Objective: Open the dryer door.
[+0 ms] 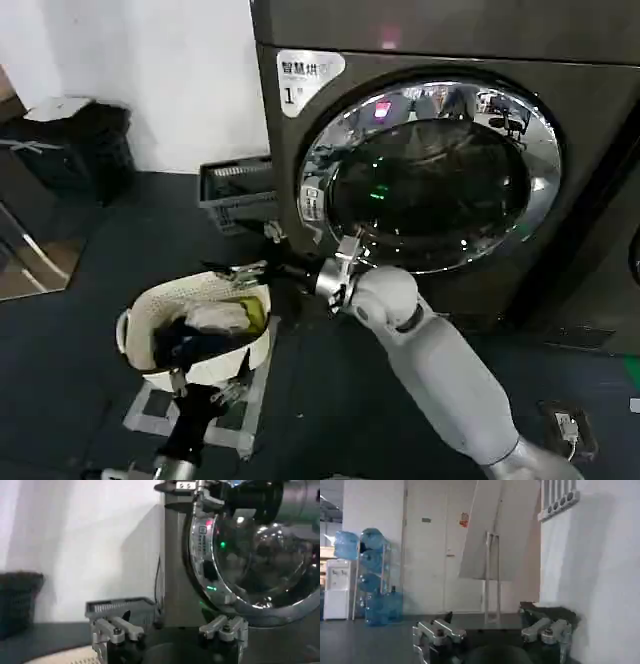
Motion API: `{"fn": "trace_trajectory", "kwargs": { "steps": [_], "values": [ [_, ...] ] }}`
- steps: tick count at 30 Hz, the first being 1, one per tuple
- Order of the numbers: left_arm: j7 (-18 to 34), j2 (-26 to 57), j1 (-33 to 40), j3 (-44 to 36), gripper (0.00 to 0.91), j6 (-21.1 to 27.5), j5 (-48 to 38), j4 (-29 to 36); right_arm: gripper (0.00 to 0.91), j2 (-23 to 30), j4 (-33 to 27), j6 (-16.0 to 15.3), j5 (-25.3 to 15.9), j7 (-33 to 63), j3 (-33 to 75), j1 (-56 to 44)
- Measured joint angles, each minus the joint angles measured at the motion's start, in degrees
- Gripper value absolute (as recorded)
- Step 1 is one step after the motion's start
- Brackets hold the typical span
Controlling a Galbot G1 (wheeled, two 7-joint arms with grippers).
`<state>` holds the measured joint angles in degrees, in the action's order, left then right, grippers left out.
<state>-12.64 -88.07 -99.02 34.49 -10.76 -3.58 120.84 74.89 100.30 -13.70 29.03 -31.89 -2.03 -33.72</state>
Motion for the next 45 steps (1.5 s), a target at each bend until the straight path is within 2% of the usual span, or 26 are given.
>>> {"fn": "trace_trajectory", "kwargs": {
  "steps": [3, 7, 15, 18, 21, 27, 40, 45],
  "values": [
    [0.0, 0.1, -0.1, 0.0, 0.907, 0.3, 0.5, 0.0, 0.907, 0.1, -0.2, 0.7, -0.1, -1.6, 1.0, -0.7],
    [0.2, 0.1, 0.0, -0.6, 0.907, 1.0, 2.2, 0.0, 0.907, -0.2, 0.0, -1.0, -1.1, -4.4, 3.7, -2.1],
    [1.3, 0.1, 0.5, -1.7, 0.907, 3.7, 3.4, 0.4, 0.907, -2.0, -0.6, -1.0, -3.5, -9.6, 13.0, -6.3],
    [0.8, 0.1, 0.9, -1.9, 0.907, 3.0, 2.6, 0.3, 0.907, -2.5, -1.3, -0.5, -3.9, -10.6, 16.7, -8.0],
    [0.4, 0.2, 1.5, -2.0, 0.907, 2.8, 2.1, 0.2, 0.907, -3.0, -2.3, 0.9, -6.0, -11.3, 20.4, -9.2],
    [0.5, 0.2, 1.7, -2.4, 0.907, 4.5, 1.8, 1.1, 0.907, -4.0, -4.0, 2.7, -7.8, -11.7, 25.8, -9.3],
    [0.3, 0.3, 0.6, -2.5, 0.907, 7.0, 2.4, 2.5, 0.907, -4.8, -10.5, 5.0, -9.7, -15.8, 23.6, -5.0],
    [-1.5, -0.1, -0.3, -2.5, 0.907, 7.5, 3.2, 3.7, 0.907, -4.3, -13.0, 5.5, -9.9, -16.3, 21.1, -2.6]
  ]
}}
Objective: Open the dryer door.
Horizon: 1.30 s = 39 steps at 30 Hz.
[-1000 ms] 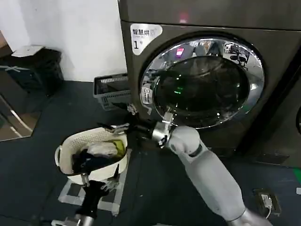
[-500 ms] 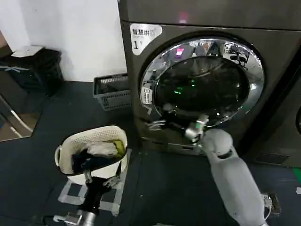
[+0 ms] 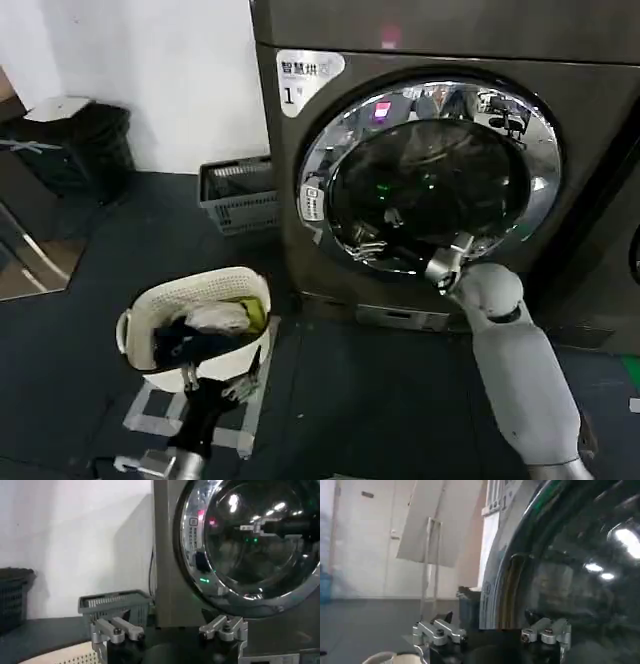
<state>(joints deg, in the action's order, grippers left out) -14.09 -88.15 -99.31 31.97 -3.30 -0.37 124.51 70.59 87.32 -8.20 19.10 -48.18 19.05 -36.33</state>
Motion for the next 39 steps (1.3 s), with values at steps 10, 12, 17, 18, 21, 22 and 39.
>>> {"fn": "trace_trajectory", "kwargs": {
  "steps": [10, 12, 17, 18, 21, 22, 39],
  "values": [
    [-1.7, -0.5, -1.0, 0.2, 0.907, 0.2, 1.0, 0.9, 0.907, 0.0, -2.5, 0.8, 0.2, -1.5, -2.8, 2.6],
    [-1.8, -0.5, -1.0, 0.2, 0.907, 0.2, 0.9, 0.9, 0.907, 0.0, -3.1, 0.9, 0.2, -1.6, -3.2, 3.1],
    [-2.0, -0.5, -1.1, 0.1, 0.907, 0.2, 0.7, 0.9, 0.907, 0.0, -3.8, 1.0, 0.7, -1.3, -4.0, 4.0],
    [-2.1, -0.5, -1.2, 0.1, 0.907, 0.2, 0.6, 0.9, 0.907, 0.1, -3.8, 1.0, 0.7, -1.3, -4.1, 4.0],
    [-2.1, -0.5, -1.1, 0.1, 0.907, 0.2, 0.5, 0.7, 0.907, 0.3, -4.1, 1.0, 0.7, -1.5, -4.3, 4.1],
    [-2.1, -0.5, -1.0, 0.1, 0.907, 0.2, 0.5, 0.7, 0.907, 0.4, -4.3, 1.0, 0.7, -1.5, -4.4, 4.2],
    [-2.6, -0.2, -0.1, 0.0, 0.907, 0.1, -0.4, 0.3, 0.907, -0.1, -4.9, 1.0, 4.0, -8.4, -3.2, 3.5]
  ]
}}
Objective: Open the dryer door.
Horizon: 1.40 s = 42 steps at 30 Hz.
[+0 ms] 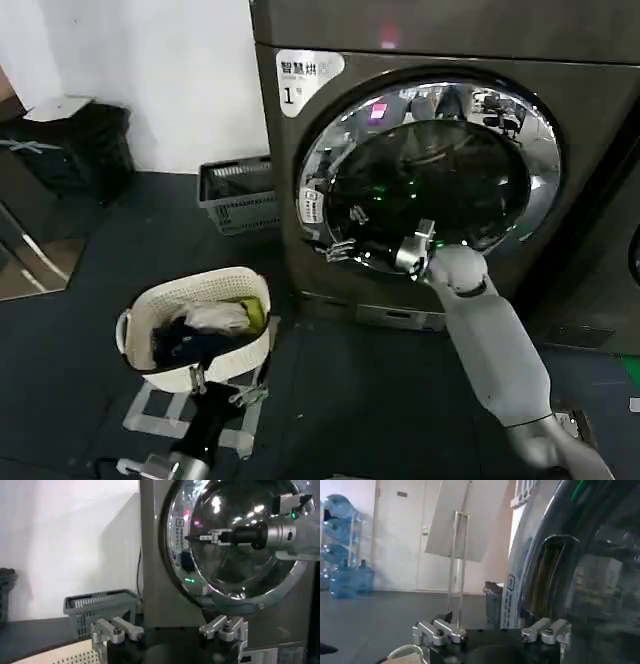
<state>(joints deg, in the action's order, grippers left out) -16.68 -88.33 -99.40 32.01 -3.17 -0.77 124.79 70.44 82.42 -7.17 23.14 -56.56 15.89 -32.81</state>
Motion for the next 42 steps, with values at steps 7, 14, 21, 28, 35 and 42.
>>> {"fn": "trace_trajectory", "kwargs": {
  "steps": [7, 14, 21, 28, 35, 42],
  "values": [
    [-0.3, 0.5, 0.8, 0.1, 0.907, -0.2, -0.3, -0.8, 0.907, -0.8, 0.5, 0.3, -2.3, -5.1, 0.8, -1.7],
    [-0.1, 1.1, 1.9, 0.5, 0.907, 0.0, -1.4, -1.0, 0.907, -1.8, 1.4, 1.1, -2.1, -10.1, 1.8, -3.5],
    [-0.2, 1.9, 2.7, 1.1, 0.907, 0.4, -2.9, -0.9, 0.907, -2.7, 1.2, 2.1, -1.0, -14.5, 2.1, -3.8],
    [-0.2, 2.6, 3.4, 1.5, 0.907, 1.3, -4.3, 0.1, 0.907, -3.5, 0.7, 2.8, 0.3, -19.3, 2.7, -4.8],
    [0.0, 4.0, 4.8, 2.6, 0.907, 3.2, -7.1, 1.2, 0.907, -4.6, 0.7, 3.1, 1.3, -21.9, 3.8, -5.8],
    [0.2, 6.8, 7.4, 4.6, 0.907, 4.9, -13.0, 1.2, 0.907, -5.5, 2.0, 4.0, 2.0, -23.7, 4.5, -7.4]
  ]
}}
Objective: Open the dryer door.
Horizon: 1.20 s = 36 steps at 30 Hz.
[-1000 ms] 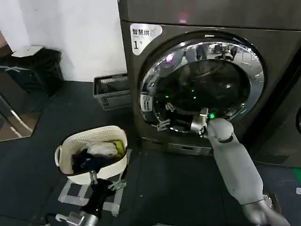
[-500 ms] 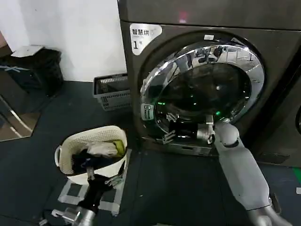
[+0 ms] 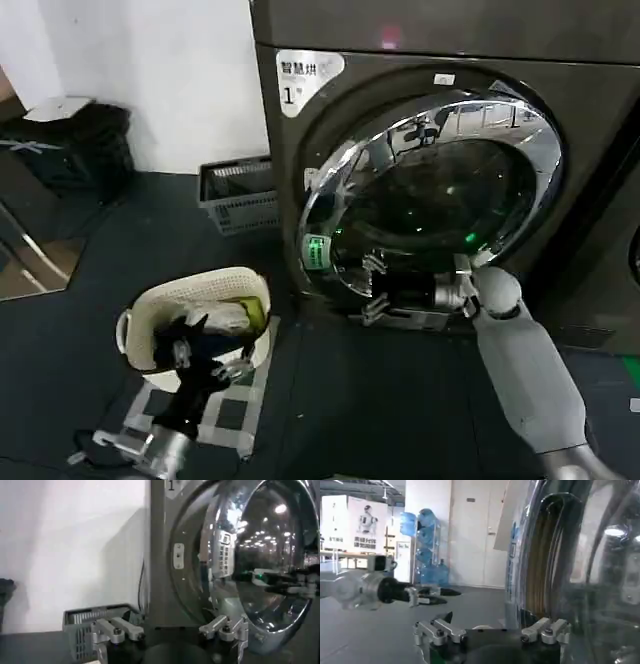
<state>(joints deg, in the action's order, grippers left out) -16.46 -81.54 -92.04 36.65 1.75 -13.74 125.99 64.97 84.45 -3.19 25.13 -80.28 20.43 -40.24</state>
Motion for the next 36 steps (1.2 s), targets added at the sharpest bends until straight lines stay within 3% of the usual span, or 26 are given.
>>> {"fn": "trace_trajectory", "kwargs": {
  "steps": [16, 36],
  "values": [
    [1.0, 12.0, 8.1, -0.2, 0.907, 1.1, -13.6, -3.5, 0.907, -3.2, 2.3, 1.8, 0.7, -3.6, 1.4, -2.6],
    [0.0, 32.3, 25.1, -8.9, 0.907, -0.3, -31.5, -12.6, 0.907, -6.6, 8.8, 2.3, 2.7, -3.4, 4.6, -10.0]
  ]
}}
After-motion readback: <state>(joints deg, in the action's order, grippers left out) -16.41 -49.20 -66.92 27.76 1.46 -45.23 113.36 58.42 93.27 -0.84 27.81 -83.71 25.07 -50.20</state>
